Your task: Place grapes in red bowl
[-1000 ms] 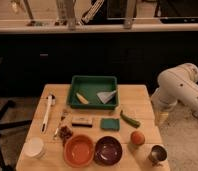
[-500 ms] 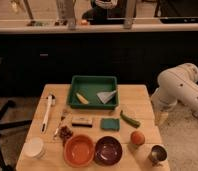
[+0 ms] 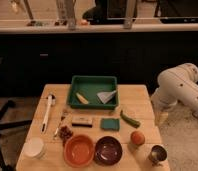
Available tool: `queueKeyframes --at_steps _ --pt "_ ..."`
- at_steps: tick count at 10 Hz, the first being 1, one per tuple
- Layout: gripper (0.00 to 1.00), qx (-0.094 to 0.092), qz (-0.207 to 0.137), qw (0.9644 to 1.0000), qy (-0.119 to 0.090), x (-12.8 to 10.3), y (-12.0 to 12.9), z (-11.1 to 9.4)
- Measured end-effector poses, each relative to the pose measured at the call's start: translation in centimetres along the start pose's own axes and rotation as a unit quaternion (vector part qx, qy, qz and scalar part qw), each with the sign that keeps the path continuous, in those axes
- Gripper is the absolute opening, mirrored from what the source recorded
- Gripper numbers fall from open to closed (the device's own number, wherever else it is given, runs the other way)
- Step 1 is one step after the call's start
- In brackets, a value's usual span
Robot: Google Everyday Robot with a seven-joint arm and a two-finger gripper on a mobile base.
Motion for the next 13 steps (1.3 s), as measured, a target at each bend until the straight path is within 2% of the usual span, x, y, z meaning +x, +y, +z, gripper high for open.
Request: queueKeyframes --at_steps 2,3,6,7,9,10,12,13 --pt "0.8 -0.001 0.001 1.0 0.0 0.0 0.0 0.0" --pt "0.8 -0.005 0.018 0.9998 0.009 -0.3 0.5 0.1" --pt "0.8 -0.01 0.041 0.9991 0.001 -2.8 0.9 -0.1" --pt "0.8 -0.011 0.032 0.9992 -0.021 -4.1 1.1 -0.2" --pt "0.8 -0.009 -0.013 0.9977 -0.066 -5.9 1.2 -0.5" --pt "0.8 -0.006 -0.051 0.9944 -0.092 -6.8 1.3 -0.6" --pt "0.8 -0.001 -0.12 0.9836 -0.135 -9.4 1.1 -0.8" --pt "0.8 0.0 -0.155 0.9755 -0.157 -11.0 1.0 -0.8"
